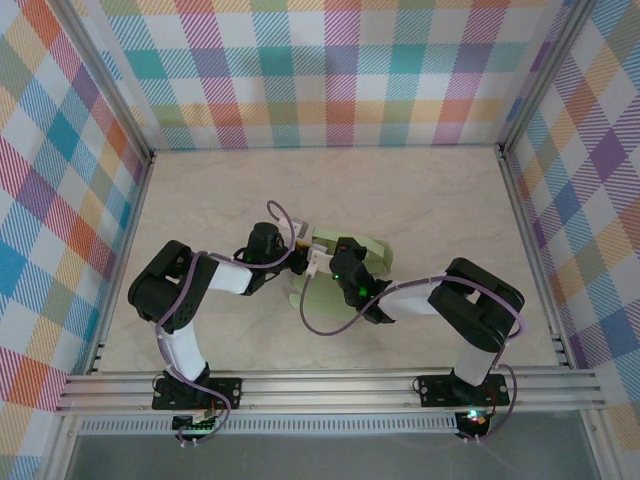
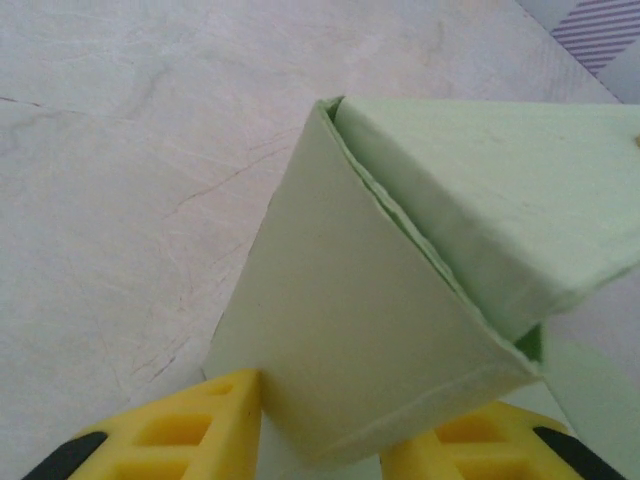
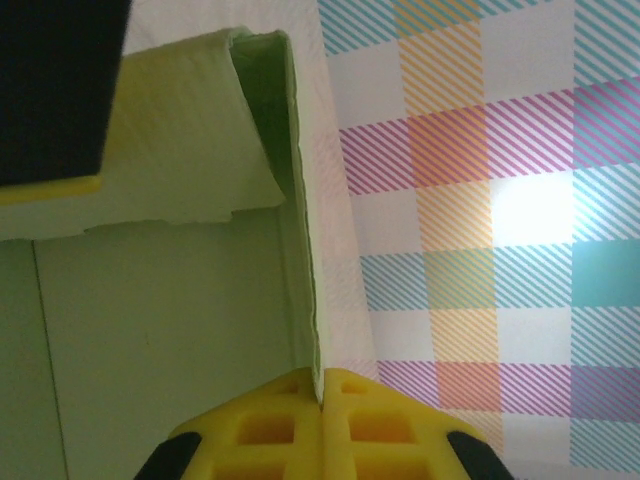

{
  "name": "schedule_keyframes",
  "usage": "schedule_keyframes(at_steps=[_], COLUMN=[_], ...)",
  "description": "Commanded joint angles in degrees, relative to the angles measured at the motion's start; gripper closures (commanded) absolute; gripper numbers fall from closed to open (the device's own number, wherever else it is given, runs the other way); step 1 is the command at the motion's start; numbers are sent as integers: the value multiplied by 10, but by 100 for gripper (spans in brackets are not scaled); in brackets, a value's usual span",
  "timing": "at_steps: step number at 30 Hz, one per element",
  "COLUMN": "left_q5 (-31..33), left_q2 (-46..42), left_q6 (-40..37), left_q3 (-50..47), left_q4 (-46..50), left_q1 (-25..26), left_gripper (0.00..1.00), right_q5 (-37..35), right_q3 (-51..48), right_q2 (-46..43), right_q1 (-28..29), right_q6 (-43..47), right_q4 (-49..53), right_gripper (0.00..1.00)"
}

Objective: Fold the paper box

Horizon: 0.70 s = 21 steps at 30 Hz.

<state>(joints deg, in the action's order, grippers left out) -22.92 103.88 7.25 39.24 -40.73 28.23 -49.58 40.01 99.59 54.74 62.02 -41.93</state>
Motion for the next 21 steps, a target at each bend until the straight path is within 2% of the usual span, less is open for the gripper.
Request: schedule_keyframes(at_steps=[1,5,15,18,21], left_q5=[54,78,85,86,91], left_q2=[10,18,43,48,51], left_q6=[37,64,112,124,140], left_q3=[-1,7,31,38,42], left_q4=[-40,-41,-54,-54,-52], left_q1=[21,31,65,69,71], left_gripper=[71,74,76,79,85], right_q5=[21,16,7,4,2], right_q3=[12,16,32,36,38], right_q2=[13,8,17,21,22], right_q1=[17,19,30,33,35], right_q6=[-55,-82,-120,-127,-135], right_q4=[46,71,91,91,94], right_gripper=[100,100,100,100,100])
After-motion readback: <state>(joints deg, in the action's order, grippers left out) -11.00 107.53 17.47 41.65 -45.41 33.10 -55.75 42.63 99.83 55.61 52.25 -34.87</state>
